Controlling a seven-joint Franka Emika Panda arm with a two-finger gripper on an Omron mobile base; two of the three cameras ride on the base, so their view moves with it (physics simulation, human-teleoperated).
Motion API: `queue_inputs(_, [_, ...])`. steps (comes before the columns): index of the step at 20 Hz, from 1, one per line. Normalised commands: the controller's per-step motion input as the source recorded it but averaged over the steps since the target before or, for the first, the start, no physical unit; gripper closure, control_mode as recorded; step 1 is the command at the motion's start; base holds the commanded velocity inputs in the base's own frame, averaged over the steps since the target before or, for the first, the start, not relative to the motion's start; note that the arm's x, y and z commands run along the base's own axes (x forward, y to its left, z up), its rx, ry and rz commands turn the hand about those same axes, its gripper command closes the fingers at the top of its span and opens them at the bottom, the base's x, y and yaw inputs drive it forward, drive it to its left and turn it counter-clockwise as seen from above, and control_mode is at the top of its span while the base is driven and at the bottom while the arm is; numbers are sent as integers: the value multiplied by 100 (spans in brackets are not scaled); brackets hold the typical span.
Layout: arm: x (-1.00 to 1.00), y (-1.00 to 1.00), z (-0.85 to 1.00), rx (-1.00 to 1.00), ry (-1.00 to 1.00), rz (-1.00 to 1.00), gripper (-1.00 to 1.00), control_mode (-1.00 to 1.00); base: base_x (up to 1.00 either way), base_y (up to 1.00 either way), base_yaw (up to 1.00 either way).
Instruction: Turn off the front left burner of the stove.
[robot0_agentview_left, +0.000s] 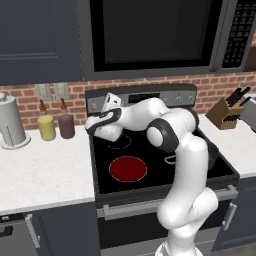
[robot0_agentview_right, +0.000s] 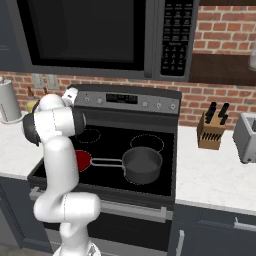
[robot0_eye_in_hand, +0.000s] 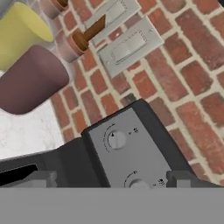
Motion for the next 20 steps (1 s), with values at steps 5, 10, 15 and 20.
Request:
queue_inputs(5, [3,8,0,-1,0,0,-100,-100,0,0,0])
queue_inputs(10, [27,0,-2,0,0,0,-100,-100,0,0,0])
queue_inputs(15, [26,0,-10,0,-1,0,-100,-100,0,0,0])
queue_inputs(20, [6,-1,-19,-2,0,0,-100,-100,0,0,0])
